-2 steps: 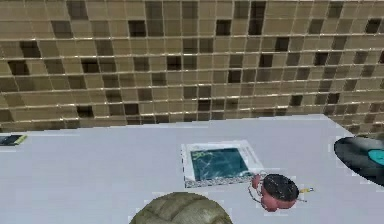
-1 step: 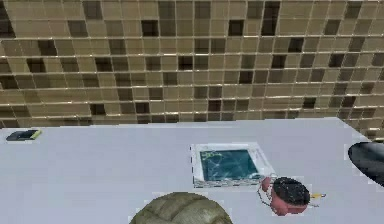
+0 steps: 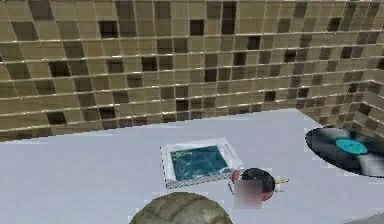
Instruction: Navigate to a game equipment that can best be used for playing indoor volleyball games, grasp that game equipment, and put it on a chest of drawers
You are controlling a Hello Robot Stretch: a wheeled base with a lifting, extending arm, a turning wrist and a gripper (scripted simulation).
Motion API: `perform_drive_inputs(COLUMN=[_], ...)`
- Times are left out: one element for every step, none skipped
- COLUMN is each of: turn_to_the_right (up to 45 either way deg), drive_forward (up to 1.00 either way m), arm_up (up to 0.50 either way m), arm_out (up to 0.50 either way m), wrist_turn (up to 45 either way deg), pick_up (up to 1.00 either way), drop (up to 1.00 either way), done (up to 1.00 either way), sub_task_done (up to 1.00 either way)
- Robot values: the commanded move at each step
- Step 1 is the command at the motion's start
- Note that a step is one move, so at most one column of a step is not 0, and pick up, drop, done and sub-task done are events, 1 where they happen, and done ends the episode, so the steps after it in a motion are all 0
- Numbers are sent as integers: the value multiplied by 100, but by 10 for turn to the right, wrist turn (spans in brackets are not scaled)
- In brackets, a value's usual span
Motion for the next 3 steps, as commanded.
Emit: perform_drive_inputs(turn_to_the_right=[-150, 120, 450], drive_forward=[0, 0, 0], arm_up=[0, 0, 0], arm_out=[0, 0, 0], wrist_turn=[0, 0, 0], pick_up=[0, 0, 0], drop=[0, 0, 0], done=[0, 0, 0], sub_task_done=[0, 0, 0])
